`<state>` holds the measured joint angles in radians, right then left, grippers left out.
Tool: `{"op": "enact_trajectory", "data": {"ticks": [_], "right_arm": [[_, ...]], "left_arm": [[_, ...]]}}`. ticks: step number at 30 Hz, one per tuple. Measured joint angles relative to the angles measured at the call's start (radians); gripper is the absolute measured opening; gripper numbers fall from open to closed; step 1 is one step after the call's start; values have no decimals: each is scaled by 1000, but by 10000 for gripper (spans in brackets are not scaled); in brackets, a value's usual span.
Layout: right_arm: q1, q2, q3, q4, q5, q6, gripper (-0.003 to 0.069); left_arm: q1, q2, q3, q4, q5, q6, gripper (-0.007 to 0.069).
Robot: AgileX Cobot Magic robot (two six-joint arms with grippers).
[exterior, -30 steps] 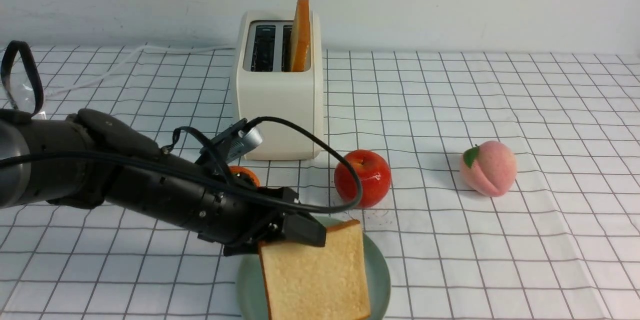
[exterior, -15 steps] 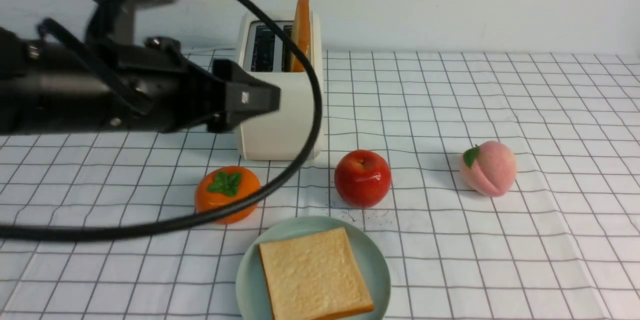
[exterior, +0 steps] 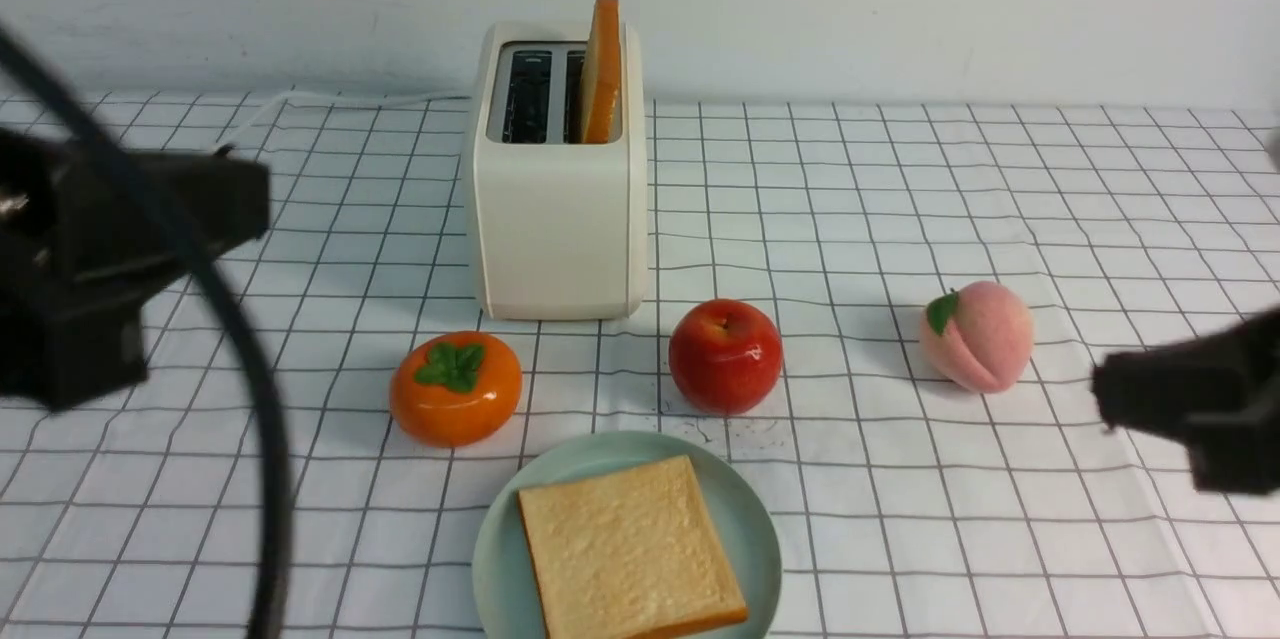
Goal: Take toasted bread from bread machine on white checkered table place on plate.
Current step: 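Grasp the toast slice in the toaster and pull it up out of the slot with the right gripper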
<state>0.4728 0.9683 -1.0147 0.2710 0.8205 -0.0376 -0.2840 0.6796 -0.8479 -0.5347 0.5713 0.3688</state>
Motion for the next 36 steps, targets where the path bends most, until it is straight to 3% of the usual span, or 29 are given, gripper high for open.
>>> {"op": "enact_trajectory", "data": {"ticks": [7, 11, 12, 15, 19, 25, 29, 36], "right_arm": [[0, 296, -196, 238, -125, -201, 42], [3, 432, -286, 311, -172, -257, 88], [6, 489, -343, 328, -180, -277, 130], [12, 574, -419, 332, -185, -299, 189], [44, 718, -580, 316, -209, -317, 336], [62, 912, -776, 202, -356, -320, 509], [62, 1013, -854, 182, -450, -320, 546], [53, 1133, -931, 183, -531, -310, 545]], "left_arm": [[0, -237, 110, 230, 3, -201, -13], [0, -292, 126, 287, 3, -268, -13], [0, -309, 127, 310, 3, -294, -13], [0, -319, 128, 330, 3, -311, -13], [0, -319, 129, 342, -1, -319, -13], [0, -319, 129, 342, -85, -319, -13], [0, -319, 129, 342, -129, -319, -13], [0, -319, 129, 342, -138, -319, -13]]}}
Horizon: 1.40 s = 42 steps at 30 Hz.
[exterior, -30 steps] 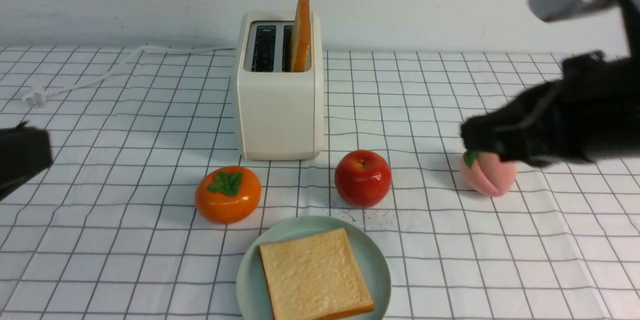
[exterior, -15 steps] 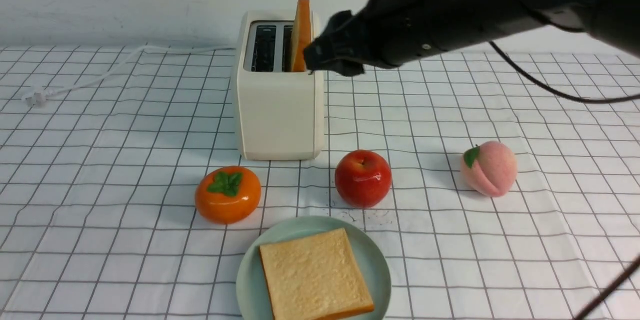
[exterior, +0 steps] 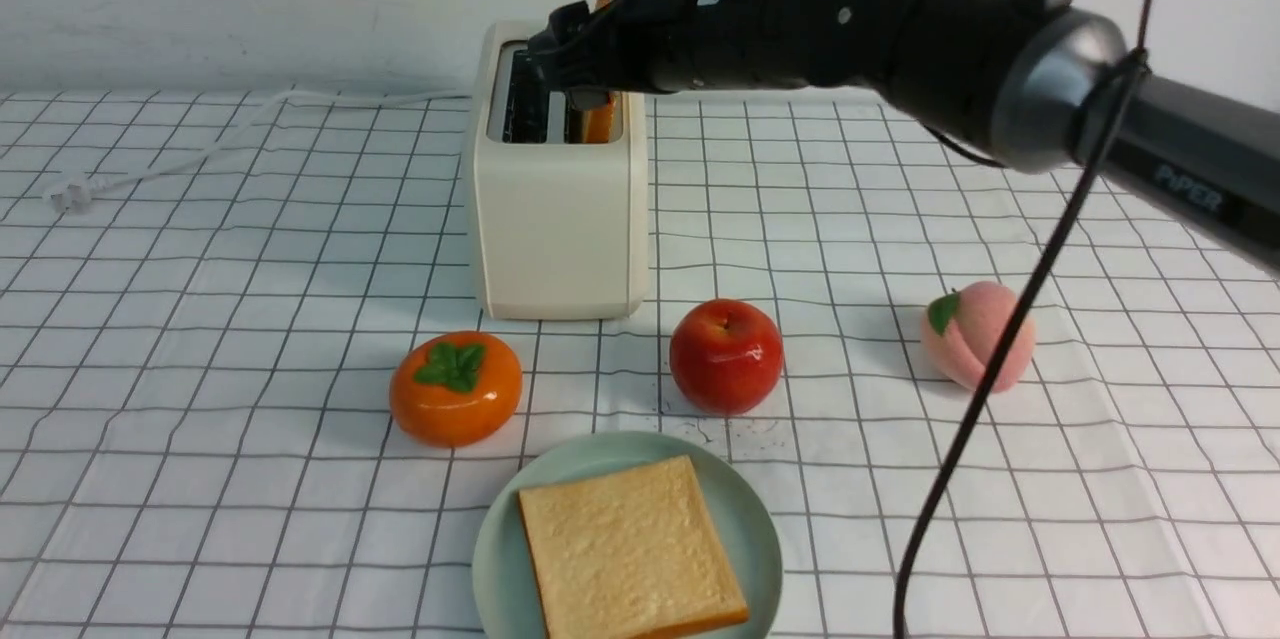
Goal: Take toasted bread from bread machine on white checkered table place on plate.
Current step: 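Grasp the toast slice in the toaster and pull it up out of the slot with the right gripper, then place the held slice of bread on top of the slice on the plate with the right gripper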
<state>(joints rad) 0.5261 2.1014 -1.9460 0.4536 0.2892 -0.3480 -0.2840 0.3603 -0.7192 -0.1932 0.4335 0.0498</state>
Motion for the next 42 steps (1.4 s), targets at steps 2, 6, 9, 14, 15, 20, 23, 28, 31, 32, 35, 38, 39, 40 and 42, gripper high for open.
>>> {"op": "enact_trajectory", "data": {"ticks": [2, 6, 9, 14, 15, 20, 23, 28, 31, 32, 35, 38, 39, 40, 42], "right_arm": [[-6, 18, -3, 3, -21, 29, 528], [-13, 36, -5, 3, -55, 61, 477], [-15, 51, -5, 3, -70, 67, 413], [-17, 67, -6, 3, -71, 67, 261], [-17, 68, -7, 4, -72, 68, 229], [-17, 68, -9, 5, -76, 69, 135], [-18, 69, -10, 5, -80, 69, 113], [-18, 67, -10, 10, -84, 69, 113], [-18, 53, -10, 17, -78, 69, 111], [-18, 36, -7, 18, -64, 69, 106], [-18, -16, -3, 14, -36, 69, 104], [-18, -160, -4, 10, 71, 59, 104], [-18, -208, -6, 10, 126, 58, 104], [-18, -217, -6, 10, 138, 58, 104], [-28, -323, -13, 11, 328, 54, 101]], "left_arm": [[0, 0, 0, 0, 0, 0, -13], [0, 0, 0, 0, 1, 0, -13], [0, 0, 0, 0, 1, 0, -13], [0, 0, 0, 0, 1, 0, -13], [0, 0, 0, 0, 0, 0, -13], [0, 0, 0, 0, -16, 0, -13], [0, 0, 0, 0, -16, 0, -13], [0, 0, 0, 0, -17, 0, -13], [0, 0, 0, 0, -17, 0, -13], [0, 0, 0, 0, -17, -1, -13], [0, 0, 0, 0, -16, -1, -13], [0, 0, 0, 0, -7, -1, -13], [0, 0, 0, 0, -1, -1, -13], [0, 0, 0, 0, 0, -1, -13], [0, 0, 0, 0, 21, -1, -13]]}}
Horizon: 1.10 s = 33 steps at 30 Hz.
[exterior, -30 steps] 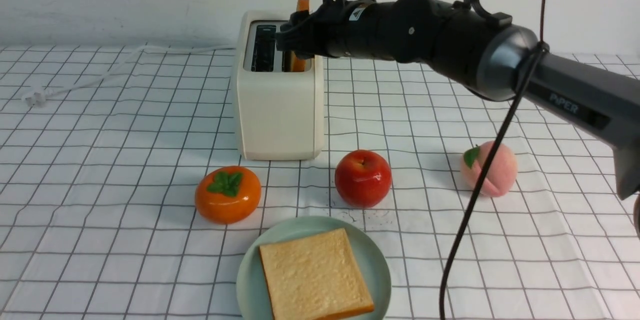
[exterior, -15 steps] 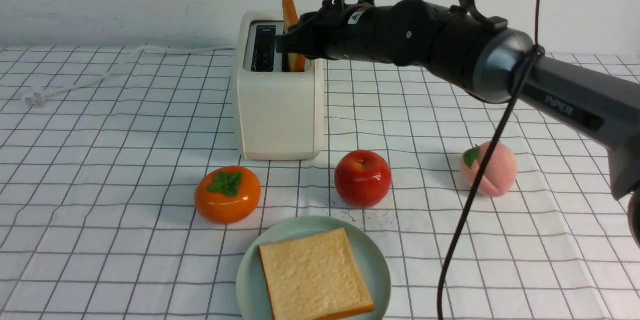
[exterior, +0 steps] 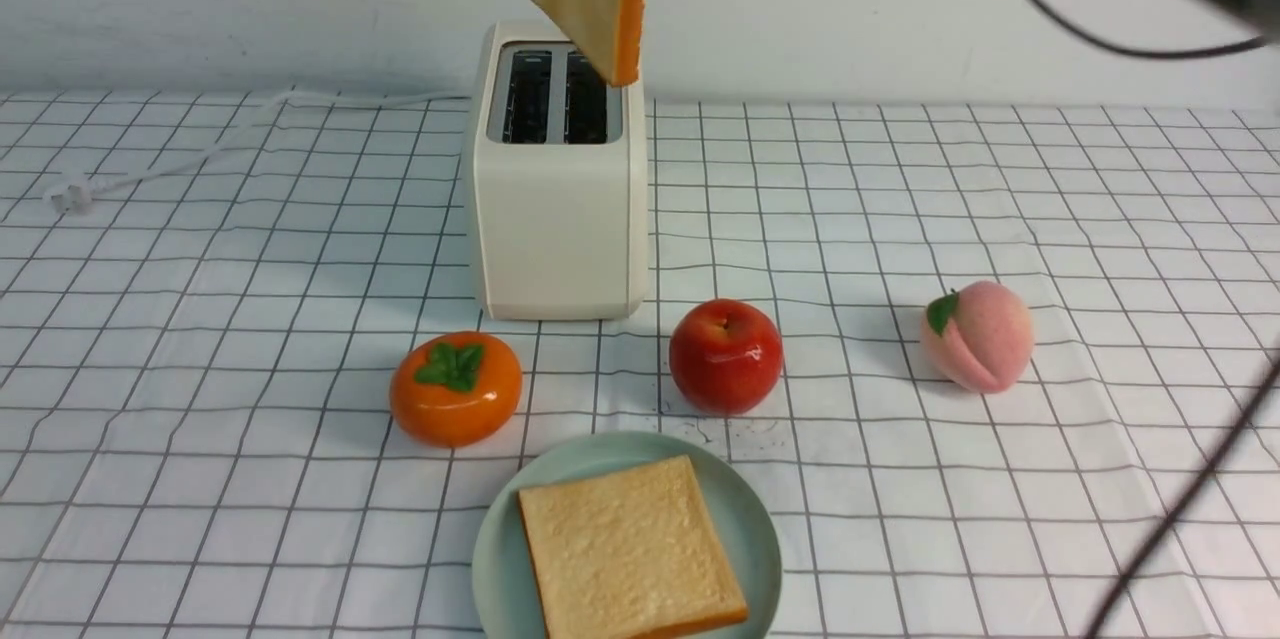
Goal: Take toasted bread from bread machine on white checkered table place on plate.
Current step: 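Place the held slice of bread on top of the slice on the plate with the right gripper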
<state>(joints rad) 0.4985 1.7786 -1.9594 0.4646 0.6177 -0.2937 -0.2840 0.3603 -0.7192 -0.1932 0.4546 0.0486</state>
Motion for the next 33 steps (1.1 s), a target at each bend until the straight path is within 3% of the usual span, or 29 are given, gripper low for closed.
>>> {"op": "enact_trajectory", "data": {"ticks": [5, 9, 13, 19, 23, 25, 28, 33], "right_arm": [[-41, -144, 5, 4, 364, 20, 101], [-85, -223, 60, 19, 528, 23, 101], [-161, -325, 206, 25, 567, 23, 101], [-304, -497, 570, 102, 479, 17, 101], [-306, -512, 783, 357, 406, -133, 101], [-262, -464, 881, 581, 392, -300, 101], [-187, -373, 940, 796, 361, -480, 97], [-103, -225, 943, 921, 265, -615, 97]], "left_arm": [[0, 0, 0, -8, 76, 0, -13], [0, 0, 0, -20, 152, 0, -13], [0, 0, 0, -34, 214, 0, -13], [0, 0, 0, -38, 271, 0, -13], [0, 0, 0, -40, 280, 0, -13], [0, 0, 0, -43, 281, 0, -13], [0, 0, 0, -53, 282, 0, -13], [0, 0, 0, -57, 286, -1, -13]]}}
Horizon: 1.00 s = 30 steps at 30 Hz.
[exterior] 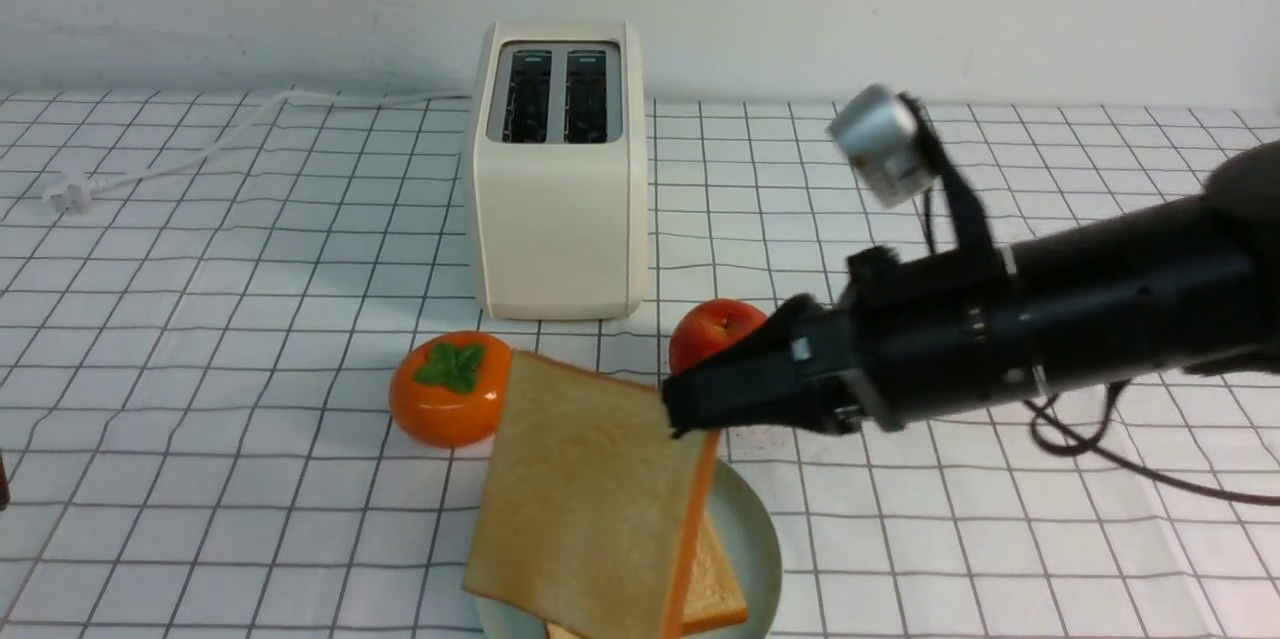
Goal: Take toasted bread from bread machine on white checkered table place on plate.
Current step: 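Place the held slice of bread on top of the slice on the plate with the right gripper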
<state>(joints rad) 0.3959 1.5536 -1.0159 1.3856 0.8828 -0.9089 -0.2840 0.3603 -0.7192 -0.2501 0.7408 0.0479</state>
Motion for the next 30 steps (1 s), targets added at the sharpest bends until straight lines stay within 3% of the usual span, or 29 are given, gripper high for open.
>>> {"op": "enact_trajectory", "data": {"ticks": [14, 18, 19, 22, 24, 27, 30], "right_arm": [[3, 195, 0, 97, -179, -123, 101], [3, 196, 0, 95, -231, -126, 172], [3, 196, 0, 89, -247, -126, 227], [3, 182, 0, 35, -257, -126, 365], [3, 155, 0, -13, -257, -123, 419], [3, 99, 0, -98, -252, -74, 442], [3, -17, 0, -304, -213, 86, 396]], "left_arm": [[0, 0, 0, 0, 14, 0, -13], [0, 0, 0, 0, 14, 0, -13], [0, 0, 0, 0, 14, 0, -13], [0, 0, 0, 1, 14, 0, -13], [0, 0, 0, 4, 14, 0, -13], [0, 0, 0, 23, 15, 0, -13], [0, 0, 0, 65, 15, -11, -13]]}}
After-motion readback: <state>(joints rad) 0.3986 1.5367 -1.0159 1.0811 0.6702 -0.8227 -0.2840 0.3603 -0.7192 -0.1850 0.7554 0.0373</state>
